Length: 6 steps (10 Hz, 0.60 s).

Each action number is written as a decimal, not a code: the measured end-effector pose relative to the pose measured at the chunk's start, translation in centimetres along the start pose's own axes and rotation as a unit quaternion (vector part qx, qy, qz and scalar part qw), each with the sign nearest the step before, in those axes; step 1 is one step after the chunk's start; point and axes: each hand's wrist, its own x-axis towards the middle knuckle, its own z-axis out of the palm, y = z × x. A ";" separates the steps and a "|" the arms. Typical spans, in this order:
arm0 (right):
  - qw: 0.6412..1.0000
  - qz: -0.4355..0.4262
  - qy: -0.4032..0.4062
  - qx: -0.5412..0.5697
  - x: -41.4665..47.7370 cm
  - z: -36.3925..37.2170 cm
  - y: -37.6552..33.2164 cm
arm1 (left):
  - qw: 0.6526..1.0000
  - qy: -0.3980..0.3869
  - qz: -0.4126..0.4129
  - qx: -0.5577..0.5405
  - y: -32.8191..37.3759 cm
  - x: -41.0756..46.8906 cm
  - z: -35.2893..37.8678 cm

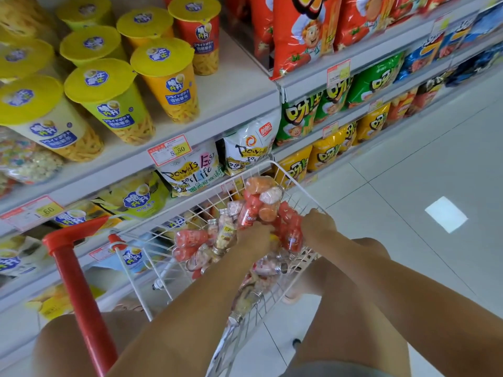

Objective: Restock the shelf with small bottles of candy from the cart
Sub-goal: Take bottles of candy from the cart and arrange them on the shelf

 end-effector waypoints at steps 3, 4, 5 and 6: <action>0.997 -0.029 0.071 0.016 -1.3 -0.8 1.1 | 0.988 0.080 -0.068 -0.118 0.9 -1.0 1.7; 0.992 -0.034 0.093 0.078 -1.8 -2.0 1.9 | 0.966 0.103 -0.070 -0.225 0.6 -3.0 1.1; 0.975 -0.031 0.120 0.183 -2.8 -4.9 2.6 | 0.954 0.123 -0.065 -0.265 -0.3 -3.6 0.7; 0.943 -0.044 0.160 0.290 -4.0 -7.8 3.2 | 0.918 0.138 -0.074 -0.364 -0.3 -4.5 -1.0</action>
